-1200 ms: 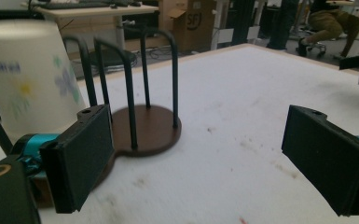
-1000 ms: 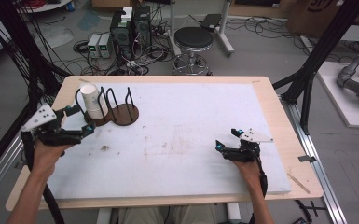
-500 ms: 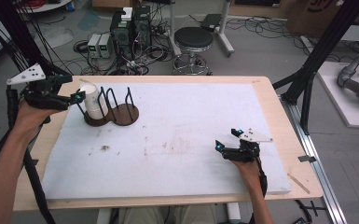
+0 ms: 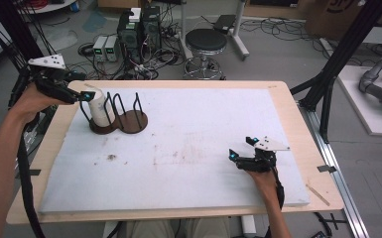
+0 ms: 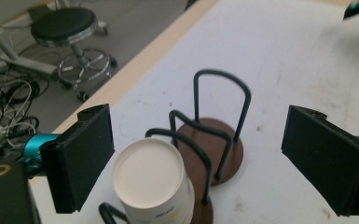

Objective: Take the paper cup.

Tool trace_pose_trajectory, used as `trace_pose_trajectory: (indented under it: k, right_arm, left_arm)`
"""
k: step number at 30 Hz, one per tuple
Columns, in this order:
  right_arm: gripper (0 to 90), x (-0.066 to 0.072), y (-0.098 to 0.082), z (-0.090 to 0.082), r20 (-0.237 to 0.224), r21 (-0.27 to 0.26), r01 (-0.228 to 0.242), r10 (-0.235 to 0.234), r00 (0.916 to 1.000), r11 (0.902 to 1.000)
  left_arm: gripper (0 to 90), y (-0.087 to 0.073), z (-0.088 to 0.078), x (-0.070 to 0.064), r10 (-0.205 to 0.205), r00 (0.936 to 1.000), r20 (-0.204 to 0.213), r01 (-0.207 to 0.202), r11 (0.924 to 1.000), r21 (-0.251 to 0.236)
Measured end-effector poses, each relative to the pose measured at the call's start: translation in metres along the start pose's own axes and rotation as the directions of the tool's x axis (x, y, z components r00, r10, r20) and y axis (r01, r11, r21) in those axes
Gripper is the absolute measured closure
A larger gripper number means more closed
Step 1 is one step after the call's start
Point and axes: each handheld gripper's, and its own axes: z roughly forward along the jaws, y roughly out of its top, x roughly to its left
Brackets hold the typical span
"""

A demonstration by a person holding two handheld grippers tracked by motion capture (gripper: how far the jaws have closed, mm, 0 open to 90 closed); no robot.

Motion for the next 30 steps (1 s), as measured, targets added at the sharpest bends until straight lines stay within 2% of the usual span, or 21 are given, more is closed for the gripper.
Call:
trace_pose_trajectory:
  k: [2,5,6,7,8,9,11,14,18,23,26,30]
  right_arm:
    - [15.1,0.000,0.000,0.000,0.000,0.001,0.001,-0.001,1.0000,1.0000]
    - [15.1,0.000,0.000,0.000,0.000,0.000,0.004,-0.004,1.0000,1.0000]
    - [15.1,0.000,0.000,0.000,0.001,-0.001,0.009,-0.009,1.0000,1.0000]
    - [15.1,0.000,0.000,0.000,0.001,-0.001,0.009,-0.009,1.0000,1.0000]
    - [15.1,0.000,0.000,0.000,0.002,0.000,0.011,-0.011,0.9999,0.9999]
    - [15.1,0.001,0.000,0.000,0.004,0.003,0.008,-0.008,1.0000,1.0000]
    - [15.1,0.001,0.000,0.000,0.004,0.002,0.010,-0.010,0.9999,0.9999]
    - [15.1,0.001,0.000,0.000,0.006,0.001,0.015,-0.015,0.9999,0.9999]
    - [15.1,0.001,0.000,0.000,0.005,0.003,0.010,-0.010,0.9999,0.9999]
    - [15.1,0.001,0.000,0.000,0.004,0.002,0.012,-0.012,0.9999,0.9999]
    - [15.1,0.001,0.000,0.000,0.004,0.002,0.010,-0.010,0.9999,0.9999]
    - [15.1,0.001,0.000,0.000,0.005,0.006,0.012,-0.012,0.9999,0.9999]
  left_arm:
    - [9.1,0.003,0.004,0.006,0.020,0.9998,0.009,-0.020,0.9982,0.057]
    - [9.1,0.005,0.010,0.014,0.003,0.9996,0.026,-0.006,0.9928,0.120]
    - [9.1,0.006,0.013,0.017,0.005,0.9995,0.030,-0.010,0.9883,0.152]
    - [9.1,0.006,0.014,0.017,-0.001,0.9995,0.033,-0.005,0.9862,0.166]
    - [9.2,0.008,0.018,0.022,0.013,0.9990,0.043,-0.022,0.9761,0.216]
    - [9.3,0.009,0.020,0.025,0.015,0.9988,0.047,-0.026,0.9686,0.247]
    - [9.8,0.012,0.024,0.028,0.024,0.9984,0.052,-0.038,0.9569,0.288]
    - [11.3,0.014,0.031,0.032,0.039,0.9973,0.063,-0.058,0.9418,0.331]
    - [11.6,0.014,0.041,0.036,0.040,0.9960,0.080,-0.067,0.9276,0.368]
    - [11.8,0.012,0.050,0.038,0.051,0.9947,0.089,-0.084,0.9046,0.418]
    - [12.8,0.011,0.051,0.039,0.046,0.9950,0.089,-0.081,0.8950,0.439]
    - [13.2,0.009,0.053,0.040,0.028,0.9972,0.069,-0.057,0.8818,0.468]
